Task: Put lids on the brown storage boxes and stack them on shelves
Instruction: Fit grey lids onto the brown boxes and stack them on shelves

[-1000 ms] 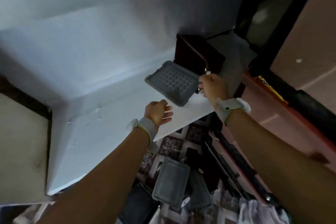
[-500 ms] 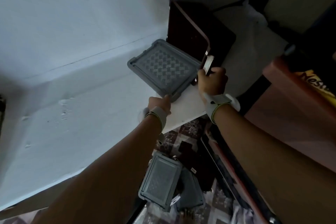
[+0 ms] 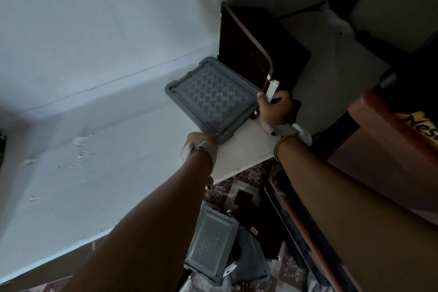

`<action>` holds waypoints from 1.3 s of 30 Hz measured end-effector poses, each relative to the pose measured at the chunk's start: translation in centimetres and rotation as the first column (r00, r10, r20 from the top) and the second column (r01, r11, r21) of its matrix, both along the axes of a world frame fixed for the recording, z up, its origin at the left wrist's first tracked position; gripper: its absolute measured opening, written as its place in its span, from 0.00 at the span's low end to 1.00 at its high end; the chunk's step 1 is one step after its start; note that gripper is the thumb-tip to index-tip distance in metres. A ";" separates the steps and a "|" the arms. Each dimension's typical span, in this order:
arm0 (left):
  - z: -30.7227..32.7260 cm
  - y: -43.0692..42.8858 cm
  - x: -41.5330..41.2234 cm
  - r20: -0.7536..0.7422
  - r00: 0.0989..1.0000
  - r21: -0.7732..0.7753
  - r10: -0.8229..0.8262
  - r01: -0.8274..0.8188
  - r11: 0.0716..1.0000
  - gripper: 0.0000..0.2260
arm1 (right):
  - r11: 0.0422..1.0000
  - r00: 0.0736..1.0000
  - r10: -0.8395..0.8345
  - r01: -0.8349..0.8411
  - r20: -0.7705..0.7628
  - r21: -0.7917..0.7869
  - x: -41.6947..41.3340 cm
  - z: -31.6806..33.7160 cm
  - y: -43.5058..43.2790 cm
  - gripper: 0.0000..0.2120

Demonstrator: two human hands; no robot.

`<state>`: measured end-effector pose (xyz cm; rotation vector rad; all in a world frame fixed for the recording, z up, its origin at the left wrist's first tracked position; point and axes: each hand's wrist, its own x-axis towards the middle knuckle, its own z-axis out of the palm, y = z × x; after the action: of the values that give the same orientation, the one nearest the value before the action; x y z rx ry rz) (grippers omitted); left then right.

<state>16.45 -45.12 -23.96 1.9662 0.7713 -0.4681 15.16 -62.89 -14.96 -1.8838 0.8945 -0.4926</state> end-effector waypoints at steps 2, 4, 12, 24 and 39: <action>-1.6 0.6 1.2 -0.028 0.999 0.070 0.039 -0.037 0.997 0.13 | 1.000 1.000 0.002 -0.003 -0.022 -0.003 -0.1 0.4 0.1 0.15; 0.4 0.5 0.1 -0.027 0.998 0.126 0.050 -0.046 0.991 0.19 | 1.000 1.000 0.012 -0.012 0.004 -0.013 -0.6 0.7 0.4 0.13; 2.2 -1.1 0.0 0.001 0.999 0.157 -0.037 0.037 0.987 0.22 | 0.994 0.995 0.097 -0.097 0.014 -0.042 -1.3 0.4 0.5 0.06; 8.9 6.4 -3.0 0.055 0.917 -0.466 0.395 -0.326 0.823 0.10 | 0.998 0.996 0.043 -0.039 -0.077 0.050 -3.6 4.0 3.9 0.15; 19.8 26.5 -11.9 0.157 0.708 -0.704 0.689 -0.409 0.581 0.02 | 0.823 0.956 0.287 -0.214 -0.060 0.527 -8.1 8.4 17.7 0.11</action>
<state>4.57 -18.65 -4.15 1.0267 0.7811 0.1096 7.08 -45.15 -6.58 -1.5116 0.7544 0.0485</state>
